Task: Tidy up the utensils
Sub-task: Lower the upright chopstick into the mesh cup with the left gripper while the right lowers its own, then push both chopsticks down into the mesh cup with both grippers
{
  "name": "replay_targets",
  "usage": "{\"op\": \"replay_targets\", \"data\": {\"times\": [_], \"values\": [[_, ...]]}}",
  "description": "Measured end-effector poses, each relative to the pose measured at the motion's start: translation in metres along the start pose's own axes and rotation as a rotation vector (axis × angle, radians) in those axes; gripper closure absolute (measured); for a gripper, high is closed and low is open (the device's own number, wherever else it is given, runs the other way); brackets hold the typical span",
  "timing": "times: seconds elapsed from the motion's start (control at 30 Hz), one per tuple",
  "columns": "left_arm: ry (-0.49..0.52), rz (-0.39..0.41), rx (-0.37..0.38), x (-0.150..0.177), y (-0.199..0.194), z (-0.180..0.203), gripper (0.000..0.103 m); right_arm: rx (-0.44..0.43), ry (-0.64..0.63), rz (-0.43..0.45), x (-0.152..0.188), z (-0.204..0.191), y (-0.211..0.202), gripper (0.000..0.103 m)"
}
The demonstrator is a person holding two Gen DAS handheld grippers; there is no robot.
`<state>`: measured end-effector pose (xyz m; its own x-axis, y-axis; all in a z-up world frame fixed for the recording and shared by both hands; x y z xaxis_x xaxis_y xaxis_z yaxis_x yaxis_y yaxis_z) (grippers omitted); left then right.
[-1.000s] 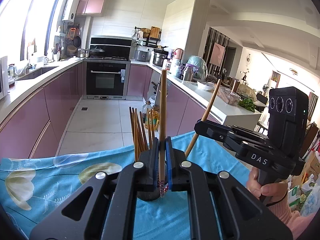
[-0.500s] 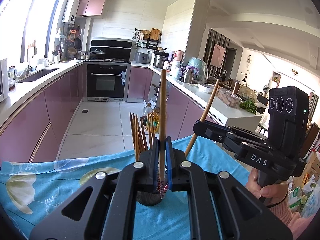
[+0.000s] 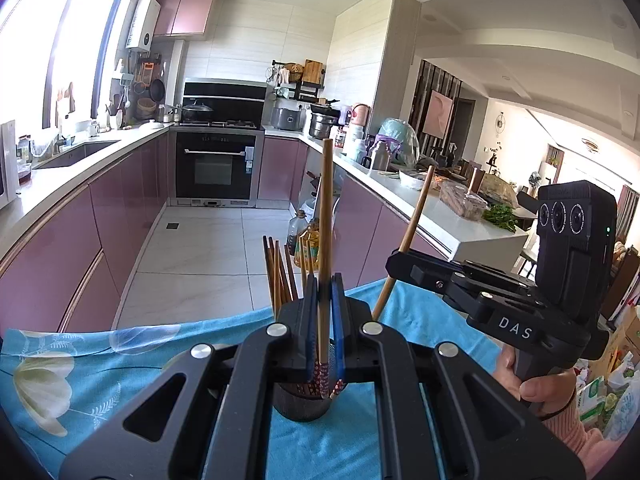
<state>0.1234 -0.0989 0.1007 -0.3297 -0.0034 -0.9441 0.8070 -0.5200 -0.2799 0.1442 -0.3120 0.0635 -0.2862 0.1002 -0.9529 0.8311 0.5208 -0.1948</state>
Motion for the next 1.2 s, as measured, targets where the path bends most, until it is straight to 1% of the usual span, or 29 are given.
{"op": "replay_targets", "data": {"times": [0.63,1.2], "values": [[0.006,-0.002,-0.025,-0.006,0.016,-0.001,0.096,0.024,0.019,-0.005,-0.003,0.009,0.017,0.097],[-0.001,-0.009,-0.031,-0.003,0.019,-0.006,0.096,0.038,0.037,-0.001,-0.005,0.016,0.029,0.097]]}}
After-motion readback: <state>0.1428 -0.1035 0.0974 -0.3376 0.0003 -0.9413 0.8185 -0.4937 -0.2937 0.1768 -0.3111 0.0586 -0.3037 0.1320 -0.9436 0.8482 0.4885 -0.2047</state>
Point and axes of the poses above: each gripper's, at about its wrist camera, not at the fingertips, and y roughly the way its jaws point, z to its right, x to its underside, the point moved 3 cm from there along y, roughly the way its jaws point, and after that the axes turned 8 degrees about z, right-handed, at the moved point
